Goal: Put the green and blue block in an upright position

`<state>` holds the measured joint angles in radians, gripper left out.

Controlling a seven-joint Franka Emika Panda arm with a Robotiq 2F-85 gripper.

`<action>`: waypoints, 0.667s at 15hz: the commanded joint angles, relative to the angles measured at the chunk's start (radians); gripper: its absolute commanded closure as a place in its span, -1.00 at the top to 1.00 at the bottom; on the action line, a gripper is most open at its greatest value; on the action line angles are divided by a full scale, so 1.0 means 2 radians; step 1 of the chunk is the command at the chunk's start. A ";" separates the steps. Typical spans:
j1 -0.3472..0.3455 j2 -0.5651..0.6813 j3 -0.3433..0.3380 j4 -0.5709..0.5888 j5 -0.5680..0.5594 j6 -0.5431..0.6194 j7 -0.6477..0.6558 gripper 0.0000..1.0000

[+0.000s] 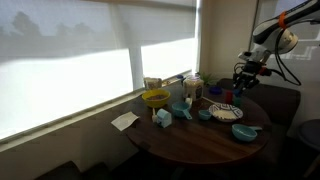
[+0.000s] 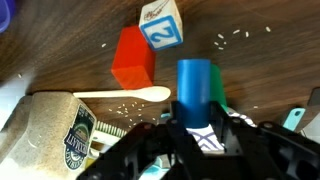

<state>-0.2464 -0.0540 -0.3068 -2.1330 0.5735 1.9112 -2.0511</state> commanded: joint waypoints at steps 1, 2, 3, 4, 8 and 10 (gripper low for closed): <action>-0.007 0.009 0.000 0.008 -0.014 -0.011 0.027 -0.83; -0.008 0.010 -0.001 0.007 -0.010 -0.008 0.029 -0.83; -0.007 0.006 0.002 -0.004 -0.022 0.027 0.031 -0.83; -0.006 0.008 0.002 0.001 -0.007 0.005 0.017 -0.34; -0.008 0.010 0.002 -0.002 -0.012 0.020 0.020 -0.34; -0.009 0.010 -0.001 -0.001 0.006 0.004 0.014 -0.83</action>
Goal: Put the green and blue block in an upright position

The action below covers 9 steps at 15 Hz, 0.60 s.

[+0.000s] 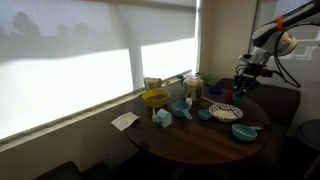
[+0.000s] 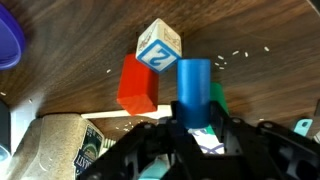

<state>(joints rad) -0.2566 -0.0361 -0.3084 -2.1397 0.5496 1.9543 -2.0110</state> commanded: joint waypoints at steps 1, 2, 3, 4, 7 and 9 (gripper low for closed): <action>-0.005 0.003 -0.002 0.003 0.028 -0.028 -0.008 -0.83; -0.007 0.004 -0.004 0.003 0.042 -0.037 -0.008 -0.83; -0.009 0.005 -0.006 0.003 0.055 -0.047 -0.012 -0.83; -0.012 0.006 -0.008 0.002 0.066 -0.056 -0.014 -0.83; -0.022 0.011 -0.017 -0.001 0.094 -0.074 -0.024 -0.83; -0.031 0.018 -0.023 -0.007 0.116 -0.088 -0.035 -0.83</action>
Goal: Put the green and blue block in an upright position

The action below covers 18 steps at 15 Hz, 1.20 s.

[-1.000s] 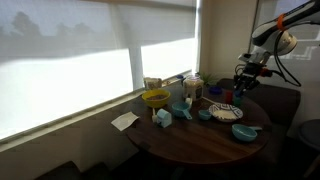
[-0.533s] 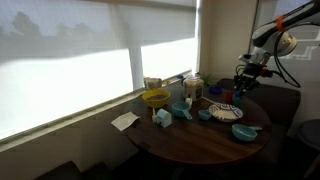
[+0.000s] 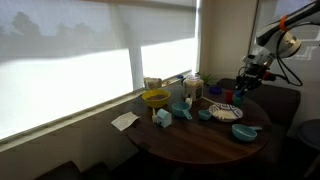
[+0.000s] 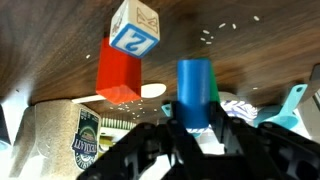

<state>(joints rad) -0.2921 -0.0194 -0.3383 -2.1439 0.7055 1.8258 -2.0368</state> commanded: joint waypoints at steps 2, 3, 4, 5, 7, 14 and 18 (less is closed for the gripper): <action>-0.022 0.017 -0.012 -0.009 0.062 -0.038 -0.036 -0.83; -0.026 0.021 -0.014 -0.010 0.072 -0.043 -0.044 -0.83; -0.031 0.027 -0.016 -0.011 0.087 -0.051 -0.056 -0.83; -0.035 0.032 -0.017 -0.013 0.099 -0.057 -0.063 -0.83; -0.042 0.040 -0.018 -0.018 0.124 -0.069 -0.082 -0.83; -0.059 0.066 -0.021 -0.024 0.167 -0.092 -0.118 -0.83; -0.065 0.076 -0.022 -0.028 0.188 -0.101 -0.132 -0.83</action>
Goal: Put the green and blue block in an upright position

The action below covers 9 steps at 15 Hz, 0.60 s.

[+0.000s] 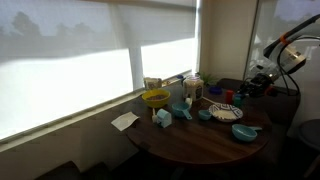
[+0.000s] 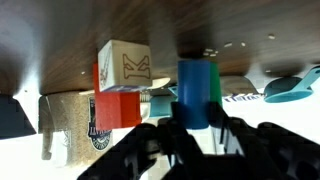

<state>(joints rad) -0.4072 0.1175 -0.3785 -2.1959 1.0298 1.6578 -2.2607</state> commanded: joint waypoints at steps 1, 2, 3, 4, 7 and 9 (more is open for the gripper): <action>-0.008 0.010 -0.002 -0.002 0.029 -0.019 -0.023 -0.83; -0.010 0.013 -0.003 -0.002 0.034 -0.023 -0.028 -0.83; -0.012 0.016 -0.003 -0.002 0.037 -0.025 -0.032 -0.83; -0.013 0.019 -0.004 -0.002 0.040 -0.027 -0.035 -0.83; -0.017 0.026 -0.004 -0.002 0.046 -0.034 -0.038 -0.83; -0.018 0.030 -0.004 -0.002 0.046 -0.039 -0.041 -0.83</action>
<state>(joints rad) -0.4348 0.1589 -0.3821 -2.1965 1.0956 1.6076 -2.3120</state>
